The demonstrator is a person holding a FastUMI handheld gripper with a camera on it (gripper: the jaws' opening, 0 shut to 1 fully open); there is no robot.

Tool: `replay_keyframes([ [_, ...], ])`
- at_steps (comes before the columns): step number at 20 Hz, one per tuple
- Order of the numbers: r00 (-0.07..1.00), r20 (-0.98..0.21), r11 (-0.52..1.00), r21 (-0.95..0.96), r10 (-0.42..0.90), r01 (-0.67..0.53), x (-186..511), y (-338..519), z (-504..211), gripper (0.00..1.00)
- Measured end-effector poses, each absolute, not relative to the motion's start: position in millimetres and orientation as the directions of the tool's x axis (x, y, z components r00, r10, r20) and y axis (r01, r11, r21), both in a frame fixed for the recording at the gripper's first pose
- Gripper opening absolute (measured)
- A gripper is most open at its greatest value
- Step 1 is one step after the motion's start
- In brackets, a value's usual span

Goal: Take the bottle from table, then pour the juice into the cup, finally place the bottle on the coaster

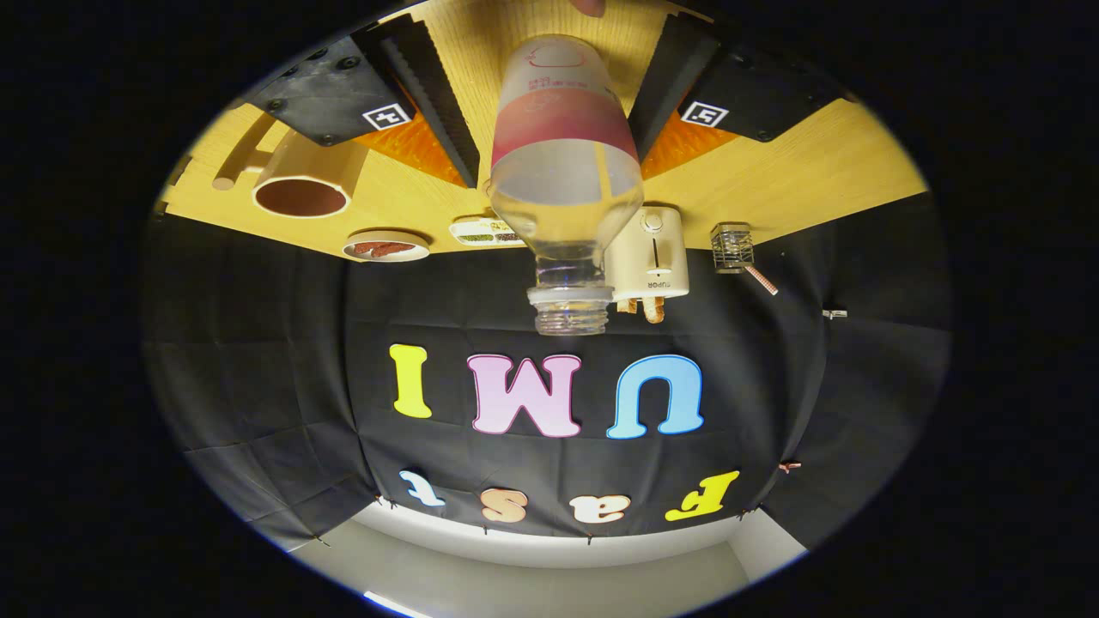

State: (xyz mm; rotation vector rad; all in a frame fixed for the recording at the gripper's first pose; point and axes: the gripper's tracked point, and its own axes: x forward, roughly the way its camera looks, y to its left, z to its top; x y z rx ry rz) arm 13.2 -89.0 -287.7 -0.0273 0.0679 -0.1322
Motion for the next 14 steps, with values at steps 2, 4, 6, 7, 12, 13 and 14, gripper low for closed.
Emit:
replay_keyframes([
  [2,0.989,-0.076,0.992,-0.03,-0.124,0.122,18,-87,-292,0.97],
  [4,0.988,-0.087,0.991,-0.028,-0.13,0.128,22,-89,-293,0.97],
  [6,0.988,-0.099,0.993,-0.033,-0.119,0.116,25,-82,-295,0.78],
  [7,0.983,-0.123,0.991,-0.033,-0.133,0.13,29,-85,-294,0.77],
  [12,0.976,-0.123,0.983,-0.006,-0.181,0.182,42,-86,-221,0.76],
  [13,0.975,-0.117,0.982,0.004,-0.188,0.19,43,-86,-208,0.76],
  [14,0.975,-0.114,0.981,0.011,-0.19,0.192,42,-86,-196,0.76],
])
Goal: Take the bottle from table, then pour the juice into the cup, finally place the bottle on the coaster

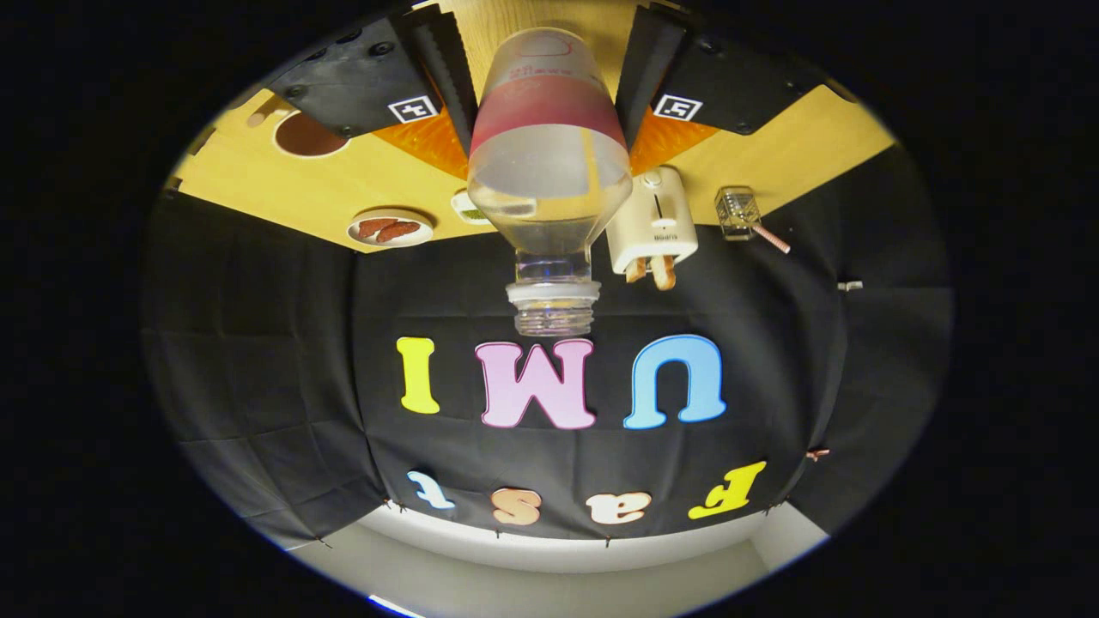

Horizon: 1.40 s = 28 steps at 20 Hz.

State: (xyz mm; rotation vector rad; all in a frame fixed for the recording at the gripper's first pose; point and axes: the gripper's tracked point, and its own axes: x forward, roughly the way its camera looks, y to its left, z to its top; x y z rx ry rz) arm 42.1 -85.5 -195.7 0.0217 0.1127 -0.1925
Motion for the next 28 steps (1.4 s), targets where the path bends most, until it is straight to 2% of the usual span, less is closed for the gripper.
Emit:
replay_keyframes([
  [6,0.976,-0.173,0.98,0.125,-0.133,0.156,23,-88,-169,0.75],
  [14,0.963,-0.263,0.906,0.387,-0.067,0.169,16,-101,-179,0.76],
  [18,0.949,-0.311,0.812,0.539,-0.058,0.226,17,-113,-199,0.75],
  [23,0.937,-0.346,0.622,0.725,-0.04,0.294,11,-124,-220,0.75],
  [28,0.919,-0.392,0.507,0.784,-0.043,0.358,4,-136,-237,0.75],
])
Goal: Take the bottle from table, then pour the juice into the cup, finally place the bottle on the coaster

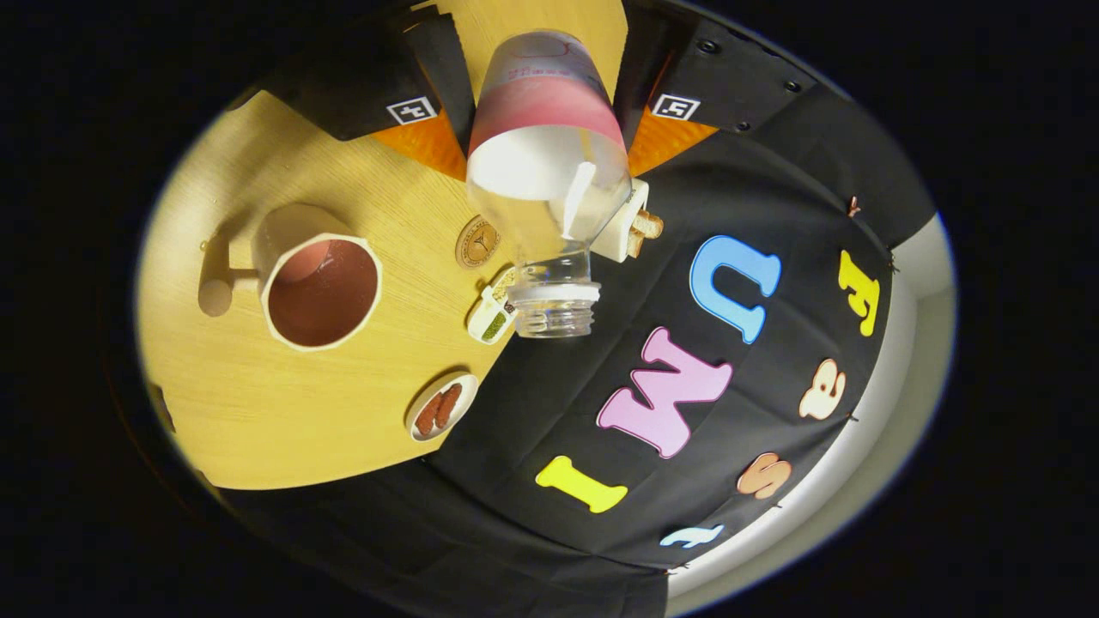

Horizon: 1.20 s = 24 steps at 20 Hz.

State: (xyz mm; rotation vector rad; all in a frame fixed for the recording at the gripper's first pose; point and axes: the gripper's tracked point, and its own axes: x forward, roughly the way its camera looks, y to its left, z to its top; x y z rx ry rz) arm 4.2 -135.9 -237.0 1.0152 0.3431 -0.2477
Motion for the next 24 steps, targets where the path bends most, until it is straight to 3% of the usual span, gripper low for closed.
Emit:
replay_keyframes([
  [24,0.892,-0.451,0.015,0.892,0.008,0.451,-2,-160,-259,0.75],
])
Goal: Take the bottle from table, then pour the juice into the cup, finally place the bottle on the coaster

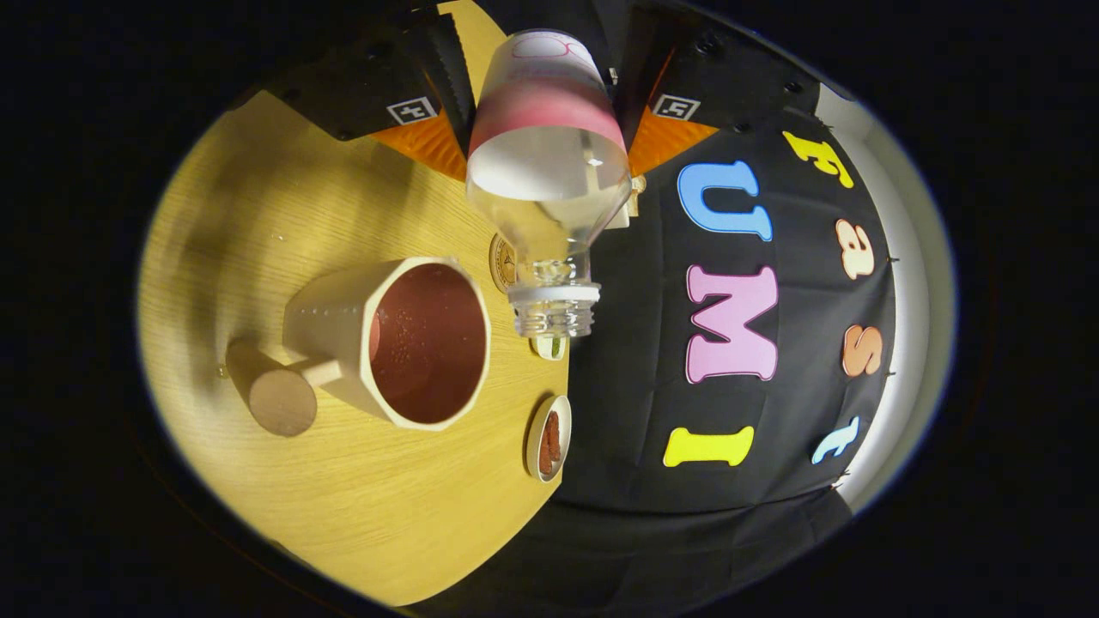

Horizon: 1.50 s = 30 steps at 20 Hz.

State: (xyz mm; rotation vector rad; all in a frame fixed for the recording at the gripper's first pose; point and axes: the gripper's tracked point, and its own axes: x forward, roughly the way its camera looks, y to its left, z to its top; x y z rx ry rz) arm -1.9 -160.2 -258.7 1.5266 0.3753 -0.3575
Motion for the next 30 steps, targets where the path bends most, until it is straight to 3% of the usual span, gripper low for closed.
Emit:
replay_keyframes([
  [14,0.906,-0.422,-0.212,0.885,0.008,0.414,-1,-164,-245,0.75],
  [30,0.906,-0.423,-0.349,0.851,-0.012,0.393,10,-173,-233,0.75],
])
